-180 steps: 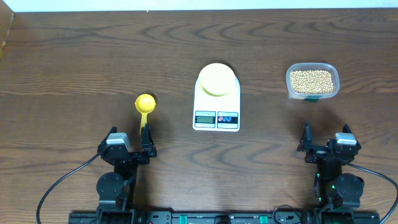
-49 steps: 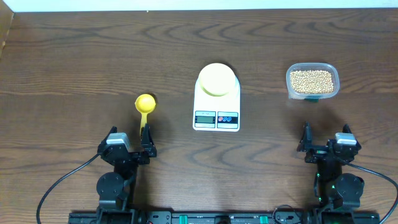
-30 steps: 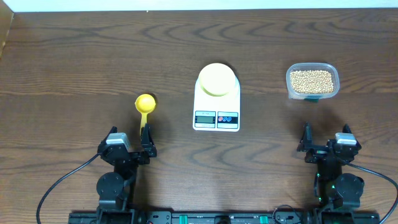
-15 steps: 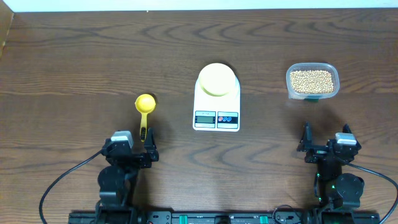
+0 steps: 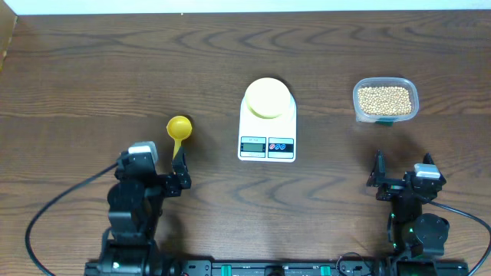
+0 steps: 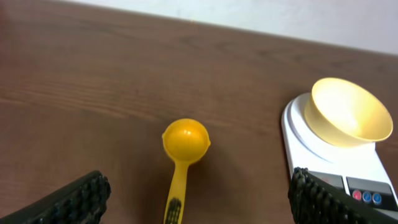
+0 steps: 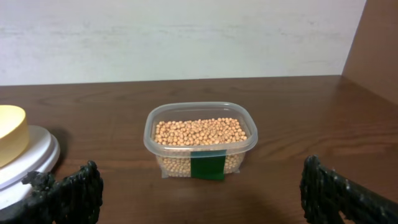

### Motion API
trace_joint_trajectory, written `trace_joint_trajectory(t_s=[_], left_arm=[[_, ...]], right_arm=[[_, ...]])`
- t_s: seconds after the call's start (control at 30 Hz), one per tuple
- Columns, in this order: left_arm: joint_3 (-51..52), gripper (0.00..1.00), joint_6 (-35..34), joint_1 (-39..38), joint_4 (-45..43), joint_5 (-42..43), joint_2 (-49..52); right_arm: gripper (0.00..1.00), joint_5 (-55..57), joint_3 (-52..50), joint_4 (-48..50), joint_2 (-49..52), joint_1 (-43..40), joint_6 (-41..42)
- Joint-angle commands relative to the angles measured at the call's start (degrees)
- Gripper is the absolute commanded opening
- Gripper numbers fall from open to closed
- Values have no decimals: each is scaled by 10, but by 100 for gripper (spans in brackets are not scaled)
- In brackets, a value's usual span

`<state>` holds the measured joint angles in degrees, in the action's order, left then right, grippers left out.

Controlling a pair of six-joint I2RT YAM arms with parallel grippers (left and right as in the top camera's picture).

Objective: Scoop item into bowl and weigh 50g on scale
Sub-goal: 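Move the left gripper over the yellow scoop and lower onto its cup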

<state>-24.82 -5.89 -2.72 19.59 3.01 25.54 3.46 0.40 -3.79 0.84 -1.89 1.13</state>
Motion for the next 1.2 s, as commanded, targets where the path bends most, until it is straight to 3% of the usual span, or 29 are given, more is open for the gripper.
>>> trace_joint_trajectory(t_s=[0.0,0.8,1.17], left_arm=[[-55,94,12,3,27,-9,39],[-394,94,38,35,278,-8,402],[-460,94,94,80,311,24,516]], right_arm=[[99,5,-1,-2,-5,5,10],[99,5,-1,-2,-5,5,10],[99,5,-1,-2,-5,5,10]])
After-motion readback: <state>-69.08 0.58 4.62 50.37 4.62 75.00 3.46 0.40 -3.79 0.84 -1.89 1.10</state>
